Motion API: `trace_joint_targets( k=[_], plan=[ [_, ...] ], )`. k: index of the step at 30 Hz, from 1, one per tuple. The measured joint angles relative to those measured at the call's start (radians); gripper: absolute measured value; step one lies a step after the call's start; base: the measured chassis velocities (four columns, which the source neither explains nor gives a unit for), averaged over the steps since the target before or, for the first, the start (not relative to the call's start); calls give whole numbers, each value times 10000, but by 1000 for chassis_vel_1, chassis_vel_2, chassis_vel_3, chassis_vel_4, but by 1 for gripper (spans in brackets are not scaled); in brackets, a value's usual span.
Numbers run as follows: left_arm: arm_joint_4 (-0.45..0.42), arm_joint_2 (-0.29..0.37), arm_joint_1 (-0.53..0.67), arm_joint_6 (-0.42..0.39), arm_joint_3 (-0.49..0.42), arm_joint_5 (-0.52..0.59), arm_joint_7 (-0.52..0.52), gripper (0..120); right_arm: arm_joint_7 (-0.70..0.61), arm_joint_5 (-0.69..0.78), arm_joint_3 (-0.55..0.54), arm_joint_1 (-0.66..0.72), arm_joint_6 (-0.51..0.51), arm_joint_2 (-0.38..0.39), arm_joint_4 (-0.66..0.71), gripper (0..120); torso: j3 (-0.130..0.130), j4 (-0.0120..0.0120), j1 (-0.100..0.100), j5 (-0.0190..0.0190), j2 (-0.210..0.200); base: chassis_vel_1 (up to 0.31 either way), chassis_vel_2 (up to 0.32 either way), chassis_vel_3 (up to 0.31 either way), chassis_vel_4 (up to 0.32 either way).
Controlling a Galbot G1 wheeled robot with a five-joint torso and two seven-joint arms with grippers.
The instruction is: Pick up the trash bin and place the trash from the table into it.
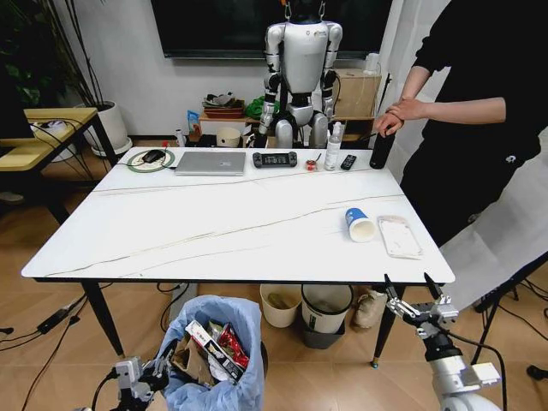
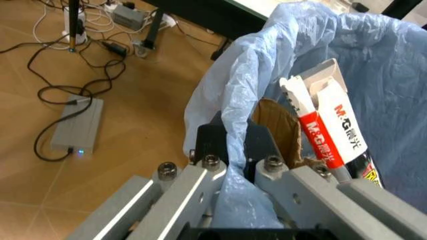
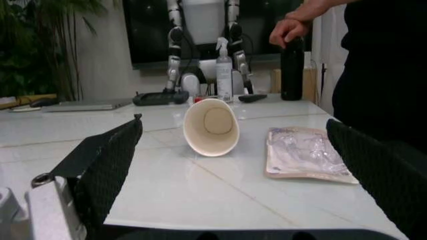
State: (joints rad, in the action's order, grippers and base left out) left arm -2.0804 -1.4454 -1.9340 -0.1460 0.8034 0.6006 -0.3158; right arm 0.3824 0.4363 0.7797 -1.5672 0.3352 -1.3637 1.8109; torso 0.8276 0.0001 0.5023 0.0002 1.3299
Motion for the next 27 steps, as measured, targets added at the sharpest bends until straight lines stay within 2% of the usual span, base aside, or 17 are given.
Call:
trace_joint_targets(
  k=[9,14,15,19,23,27],
  plan=[
    [-131,-338,-90,-14,12,-231,23,0,-24,413,8,857,-556,1141,-618,100,-1,-1,-1,-2,0,-18,-16,24,13],
    [-166,-611,-134,-8,-4,-429,25,0,-354,576,-273,1347,-1296,2411,-998,100,0,-1,-1,-1,0,0,0,0,0],
    [-166,-611,-134,-8,-4,-429,25,0,-354,576,-273,1347,-1296,2411,-998,100,0,-1,-1,-1,0,0,0,0,0],
    [-178,-821,-122,-4,41,-464,35,0,-993,235,-869,1851,-1836,3379,-1350,100,0,-2,-1,0,0,0,0,0,0],
    [-179,-917,-82,-3,101,-483,44,0,-1846,-270,-1442,2178,-2081,3852,-1469,100,0,-1,-1,0,0,0,0,0,0],
    [-283,-1020,-40,-17,208,-486,64,0,-2170,-241,-2162,2867,-2383,4264,-1821,100,0,-1,-1,-1,0,0,0,0,0]
  ],
)
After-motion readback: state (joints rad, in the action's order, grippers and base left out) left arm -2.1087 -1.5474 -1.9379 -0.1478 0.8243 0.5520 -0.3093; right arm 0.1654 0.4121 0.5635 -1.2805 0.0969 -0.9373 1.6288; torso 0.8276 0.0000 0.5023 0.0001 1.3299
